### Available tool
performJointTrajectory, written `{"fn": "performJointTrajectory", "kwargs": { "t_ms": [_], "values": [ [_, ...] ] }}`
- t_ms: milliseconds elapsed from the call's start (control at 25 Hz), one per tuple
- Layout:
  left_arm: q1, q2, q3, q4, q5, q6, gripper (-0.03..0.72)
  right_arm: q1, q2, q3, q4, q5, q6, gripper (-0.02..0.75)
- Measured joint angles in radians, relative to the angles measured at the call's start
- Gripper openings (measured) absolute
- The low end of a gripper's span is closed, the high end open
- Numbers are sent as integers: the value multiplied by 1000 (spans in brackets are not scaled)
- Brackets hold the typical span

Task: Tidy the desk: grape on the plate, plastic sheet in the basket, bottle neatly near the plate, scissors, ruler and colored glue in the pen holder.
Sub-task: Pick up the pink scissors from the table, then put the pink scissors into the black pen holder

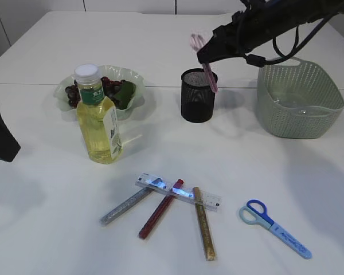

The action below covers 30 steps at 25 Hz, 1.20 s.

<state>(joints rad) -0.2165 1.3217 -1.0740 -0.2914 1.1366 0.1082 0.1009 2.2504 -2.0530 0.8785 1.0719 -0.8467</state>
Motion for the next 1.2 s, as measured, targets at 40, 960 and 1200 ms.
{"fn": "performJointTrajectory", "kwargs": {
  "t_ms": [40,960,1200],
  "values": [
    [0,0,0,-1,2,0,541,0,0,0,21,-32,-36,202],
    [0,0,0,-1,4,0,541,0,144,0,460,-316,-643,202],
    [0,0,0,-2,4,0,541,0,154,0,464,-316,-645,228]
  ]
}}
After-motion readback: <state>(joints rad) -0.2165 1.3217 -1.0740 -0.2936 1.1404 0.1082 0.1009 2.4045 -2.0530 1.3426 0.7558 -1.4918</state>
